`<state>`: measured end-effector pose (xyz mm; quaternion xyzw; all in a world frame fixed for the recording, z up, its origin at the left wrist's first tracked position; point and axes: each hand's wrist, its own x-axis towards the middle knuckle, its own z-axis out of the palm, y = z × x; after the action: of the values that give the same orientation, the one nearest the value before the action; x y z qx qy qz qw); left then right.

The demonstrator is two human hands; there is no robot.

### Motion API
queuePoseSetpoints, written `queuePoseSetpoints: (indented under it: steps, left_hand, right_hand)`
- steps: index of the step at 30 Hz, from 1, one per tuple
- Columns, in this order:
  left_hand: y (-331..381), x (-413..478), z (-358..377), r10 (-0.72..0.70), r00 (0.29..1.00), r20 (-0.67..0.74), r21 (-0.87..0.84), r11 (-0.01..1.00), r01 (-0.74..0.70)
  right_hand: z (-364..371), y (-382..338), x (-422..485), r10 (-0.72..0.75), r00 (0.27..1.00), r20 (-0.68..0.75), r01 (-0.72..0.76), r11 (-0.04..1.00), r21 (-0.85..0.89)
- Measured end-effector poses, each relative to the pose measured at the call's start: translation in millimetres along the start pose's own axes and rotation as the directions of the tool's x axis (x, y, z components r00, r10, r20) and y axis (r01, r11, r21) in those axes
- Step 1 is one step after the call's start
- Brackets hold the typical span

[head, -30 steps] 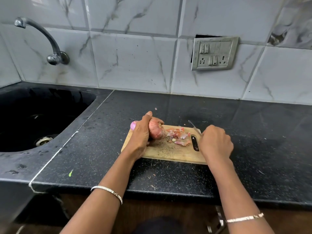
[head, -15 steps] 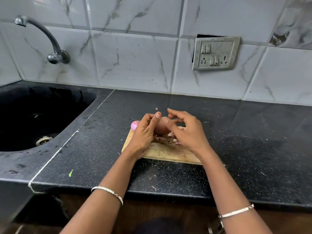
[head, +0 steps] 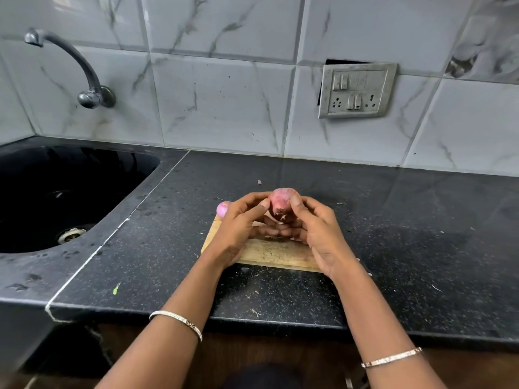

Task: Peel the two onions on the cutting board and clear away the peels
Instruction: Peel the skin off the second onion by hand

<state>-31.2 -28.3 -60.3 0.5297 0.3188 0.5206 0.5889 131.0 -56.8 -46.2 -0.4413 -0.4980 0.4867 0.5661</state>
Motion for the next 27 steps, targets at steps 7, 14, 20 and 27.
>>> queuePoseSetpoints:
  steps: [7,14,20,27]
  left_hand:
    - [-0.5,-3.5,0.8,0.073,0.992,0.098,0.064,0.995,-0.080]
    - [-5.5,-1.0,-1.0,0.076,0.992,0.100,0.102,0.991,-0.086]
    - [-6.3,-0.6,-0.7,0.130,0.991,-0.019,0.095,0.987,-0.127]
    - [-9.4,2.8,-3.0,0.177,0.984,-0.014,0.213,0.962,-0.170]
  right_hand:
    - [1.1,4.1,2.2,0.045,0.994,-0.099,-0.047,0.999,-0.022]
    - [-2.9,10.1,2.5,-0.148,0.982,-0.114,0.114,0.959,-0.259]
    - [-2.7,2.7,-3.3,-0.555,0.824,-0.111,0.381,0.690,-0.615]
    - [-1.1,7.2,0.6,-0.583,0.812,-0.034,0.439,0.649,-0.621]
